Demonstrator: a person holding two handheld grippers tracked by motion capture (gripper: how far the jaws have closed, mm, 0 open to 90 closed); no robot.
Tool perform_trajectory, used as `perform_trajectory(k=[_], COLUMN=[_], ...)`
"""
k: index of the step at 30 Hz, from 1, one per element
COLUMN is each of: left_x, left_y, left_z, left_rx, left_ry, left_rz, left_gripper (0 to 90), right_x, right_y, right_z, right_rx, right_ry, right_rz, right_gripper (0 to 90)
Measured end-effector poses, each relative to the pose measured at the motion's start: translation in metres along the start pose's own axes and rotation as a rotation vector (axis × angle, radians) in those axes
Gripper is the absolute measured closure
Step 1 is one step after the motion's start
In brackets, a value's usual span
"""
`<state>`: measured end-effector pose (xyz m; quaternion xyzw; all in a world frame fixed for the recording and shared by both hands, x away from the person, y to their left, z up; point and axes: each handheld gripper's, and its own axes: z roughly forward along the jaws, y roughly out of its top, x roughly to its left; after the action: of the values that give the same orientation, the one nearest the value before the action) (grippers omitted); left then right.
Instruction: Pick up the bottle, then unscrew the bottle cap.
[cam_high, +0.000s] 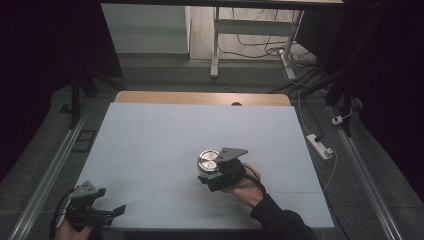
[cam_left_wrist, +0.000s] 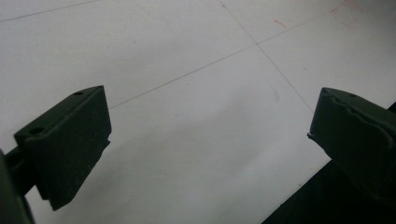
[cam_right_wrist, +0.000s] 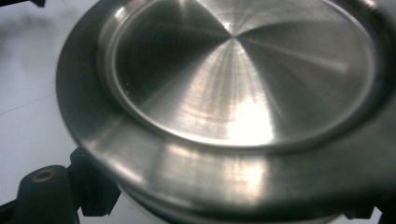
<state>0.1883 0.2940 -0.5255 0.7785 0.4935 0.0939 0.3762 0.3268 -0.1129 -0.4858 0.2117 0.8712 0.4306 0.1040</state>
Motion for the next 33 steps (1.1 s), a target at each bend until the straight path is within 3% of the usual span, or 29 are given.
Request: perform_trajectory(k=[7, 17, 25, 28, 33], left_x=[0.000, 0.000, -0.001, -0.001, -0.001], left_y=[0.000, 0.000, 0.000, 0.001, 0.004], left_z=[0.000, 0.000, -0.001, -0.001, -0.004], left_rx=[-0.002, -0.001, -0.004, -0.025, -0.068], left_ry=[-0.006, -0.009, -0.001, -0.045, -0.066], left_rz=[0.002, 0.005, -0.003, -0.010, 0.000], left_gripper=[0.0, 0.0, 0.0, 0.0, 0.0], right_x=[0.018, 0.032, 0.030, 0.030, 0.031], right_y=[0.003, 0.004, 0.003, 0.003, 0.003], right_z=[0.007, 0.012, 0.010, 0.010, 0.010], right_rx=[0.013, 0.022, 0.020, 0.017, 0.018], right_ry=[0.043, 0.081, 0.078, 0.078, 0.075], right_rz=[-0.023, -0.057, -0.059, -0.058, -0.063], right_gripper=[14.3, 14.4, 14.3, 14.4, 14.4])
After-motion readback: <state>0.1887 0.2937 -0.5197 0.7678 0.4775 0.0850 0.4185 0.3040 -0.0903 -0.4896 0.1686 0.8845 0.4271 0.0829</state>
